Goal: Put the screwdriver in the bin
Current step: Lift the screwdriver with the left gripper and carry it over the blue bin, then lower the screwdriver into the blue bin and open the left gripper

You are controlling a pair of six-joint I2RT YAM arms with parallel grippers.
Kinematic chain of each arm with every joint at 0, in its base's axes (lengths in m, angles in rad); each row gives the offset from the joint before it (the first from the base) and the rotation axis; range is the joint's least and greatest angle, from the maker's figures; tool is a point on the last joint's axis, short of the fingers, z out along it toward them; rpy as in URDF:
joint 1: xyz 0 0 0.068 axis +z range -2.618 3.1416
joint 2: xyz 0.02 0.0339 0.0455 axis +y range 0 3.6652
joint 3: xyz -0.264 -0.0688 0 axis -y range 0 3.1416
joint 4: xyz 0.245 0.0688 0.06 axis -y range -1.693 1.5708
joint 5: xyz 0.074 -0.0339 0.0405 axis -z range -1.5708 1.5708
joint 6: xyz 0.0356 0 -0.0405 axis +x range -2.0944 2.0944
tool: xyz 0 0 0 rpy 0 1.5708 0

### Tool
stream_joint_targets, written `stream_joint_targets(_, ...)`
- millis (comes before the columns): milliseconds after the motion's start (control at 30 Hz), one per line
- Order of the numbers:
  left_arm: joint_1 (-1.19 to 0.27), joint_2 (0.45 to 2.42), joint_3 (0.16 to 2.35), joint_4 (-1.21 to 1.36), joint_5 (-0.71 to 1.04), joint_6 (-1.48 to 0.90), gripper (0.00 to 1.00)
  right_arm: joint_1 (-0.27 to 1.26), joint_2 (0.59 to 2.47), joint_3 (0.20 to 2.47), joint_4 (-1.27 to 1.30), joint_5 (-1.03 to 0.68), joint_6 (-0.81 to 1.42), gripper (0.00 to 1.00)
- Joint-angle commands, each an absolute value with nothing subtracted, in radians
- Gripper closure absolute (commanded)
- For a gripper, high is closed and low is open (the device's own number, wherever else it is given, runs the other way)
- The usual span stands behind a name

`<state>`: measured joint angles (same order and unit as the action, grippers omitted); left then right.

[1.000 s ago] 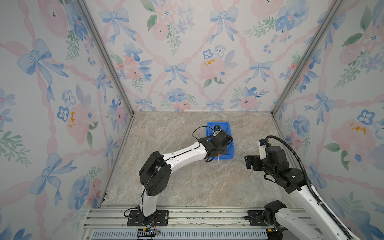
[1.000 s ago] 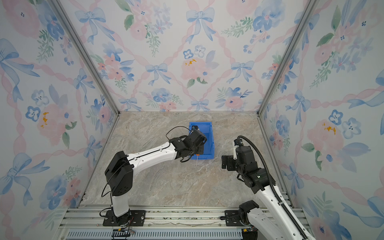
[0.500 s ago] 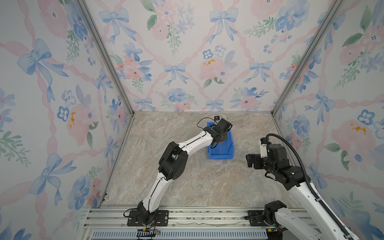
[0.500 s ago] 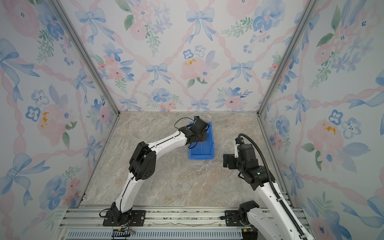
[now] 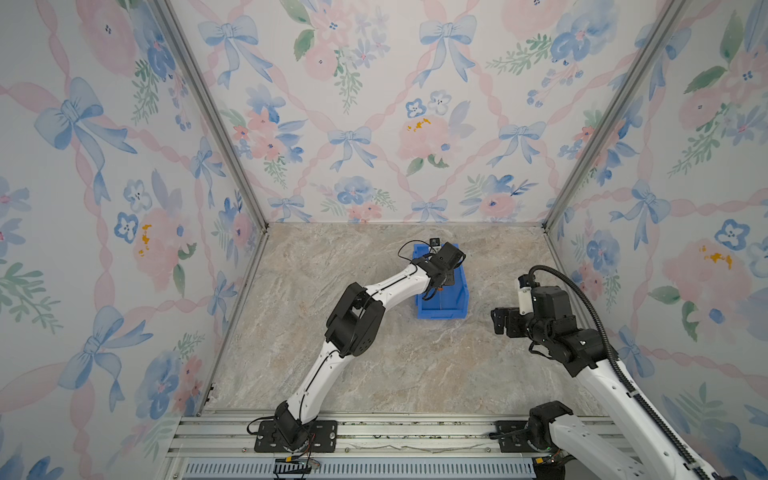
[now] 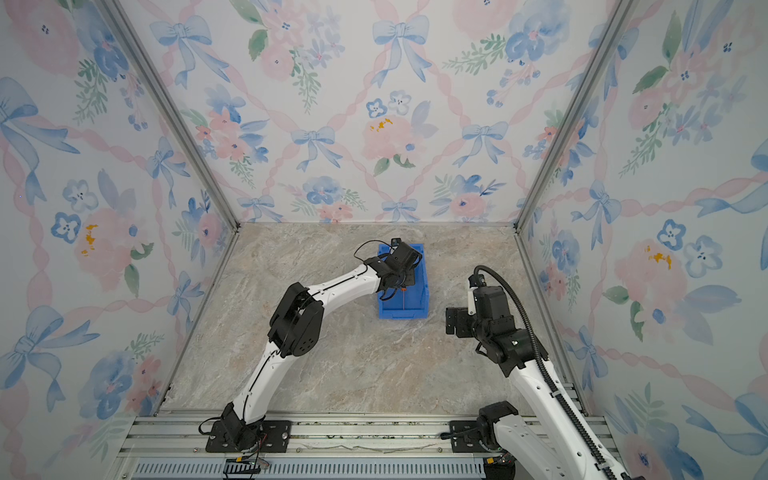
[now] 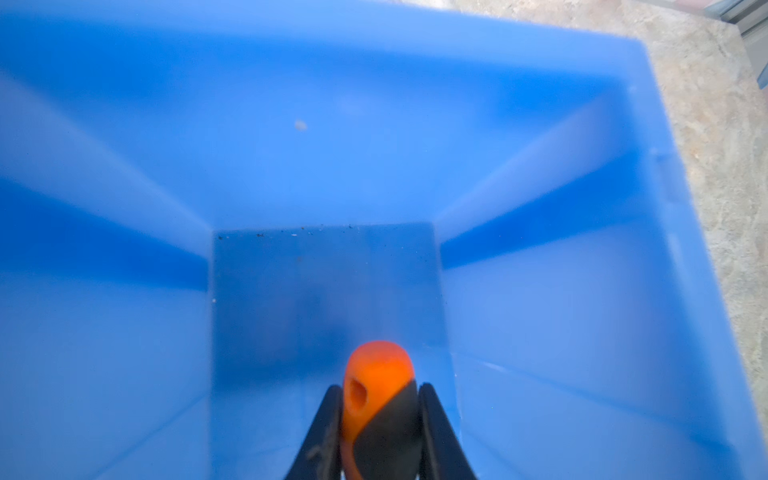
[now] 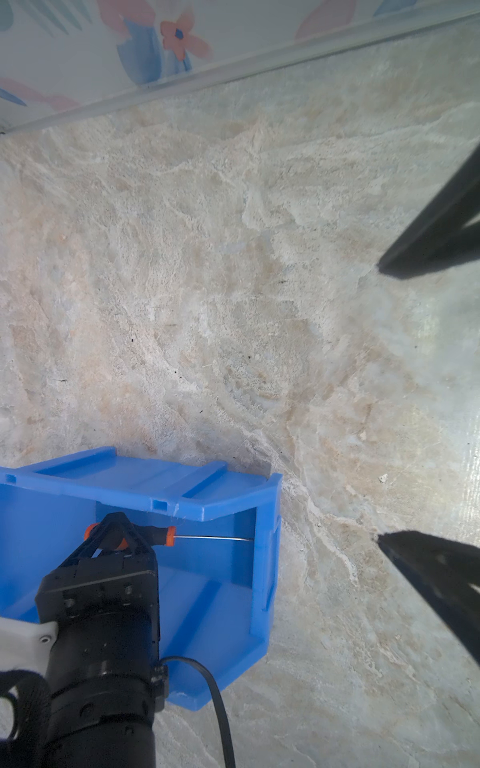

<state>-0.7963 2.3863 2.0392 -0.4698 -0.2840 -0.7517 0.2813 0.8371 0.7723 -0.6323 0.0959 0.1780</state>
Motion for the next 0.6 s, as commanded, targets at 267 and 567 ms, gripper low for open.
stream_joint_targets(267, -0.803, 2.411, 2.037, -0.471, -0.316, -0.749, 0.65, 0.267, 0.783, 0.794, -0.650, 0.098, 0.163, 0.03)
stream_joint_targets(567, -0.816, 2.364, 2.042, -0.472, -0.333, -0.725, 0.62, 0.263, 0.761, 0.805, -0.665, 0.104, 0.159, 0.03)
